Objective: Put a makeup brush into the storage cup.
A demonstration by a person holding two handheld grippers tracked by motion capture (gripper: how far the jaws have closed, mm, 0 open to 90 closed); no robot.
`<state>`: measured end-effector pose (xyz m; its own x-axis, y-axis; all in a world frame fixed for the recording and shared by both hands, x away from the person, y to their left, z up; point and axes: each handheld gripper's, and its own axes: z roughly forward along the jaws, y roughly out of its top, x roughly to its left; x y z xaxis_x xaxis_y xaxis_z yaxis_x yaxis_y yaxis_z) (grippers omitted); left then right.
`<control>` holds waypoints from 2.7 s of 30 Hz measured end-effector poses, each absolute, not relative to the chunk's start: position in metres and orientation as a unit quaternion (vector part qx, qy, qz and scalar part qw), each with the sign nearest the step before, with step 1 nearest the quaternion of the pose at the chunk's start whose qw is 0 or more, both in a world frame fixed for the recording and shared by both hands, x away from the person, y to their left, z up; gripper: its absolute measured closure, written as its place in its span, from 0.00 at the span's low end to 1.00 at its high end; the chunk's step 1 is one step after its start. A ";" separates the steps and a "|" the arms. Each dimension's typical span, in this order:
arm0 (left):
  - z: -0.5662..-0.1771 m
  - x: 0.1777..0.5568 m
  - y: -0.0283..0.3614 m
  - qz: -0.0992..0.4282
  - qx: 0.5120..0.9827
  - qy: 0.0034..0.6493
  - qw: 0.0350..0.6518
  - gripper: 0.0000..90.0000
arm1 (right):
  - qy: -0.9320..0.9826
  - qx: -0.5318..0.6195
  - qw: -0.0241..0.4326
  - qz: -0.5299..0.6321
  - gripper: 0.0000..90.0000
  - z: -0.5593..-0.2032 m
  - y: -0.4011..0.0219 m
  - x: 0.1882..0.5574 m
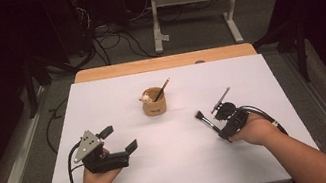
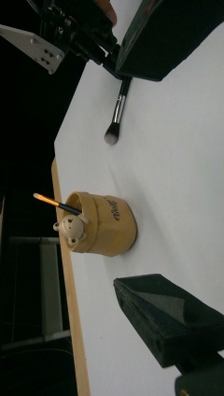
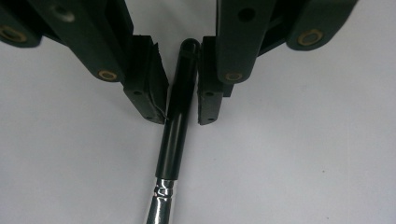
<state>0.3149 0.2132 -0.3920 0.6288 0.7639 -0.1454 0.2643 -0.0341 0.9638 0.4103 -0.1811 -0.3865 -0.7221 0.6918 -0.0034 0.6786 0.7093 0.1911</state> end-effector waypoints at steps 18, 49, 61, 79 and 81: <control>-0.390 0.313 0.214 0.220 0.684 0.372 0.588 0.02 | 0.921 0.383 0.036 0.066 0.90 -0.392 -0.175 0.412; -0.392 0.314 0.213 0.218 0.689 0.372 0.582 0.02 | 0.920 0.371 0.078 0.098 0.91 -0.371 -0.186 0.407; -0.392 0.314 0.214 0.219 0.690 0.372 0.581 0.02 | 0.907 0.381 0.114 0.136 0.91 -0.368 -0.195 0.400; -0.394 0.316 0.212 0.218 0.694 0.373 0.576 0.02 | 0.873 0.417 0.132 0.214 0.91 -0.376 -0.216 0.390; -0.394 0.315 0.212 0.218 0.694 0.372 0.576 0.02 | 0.871 0.419 0.132 0.222 0.91 -0.377 -0.216 0.389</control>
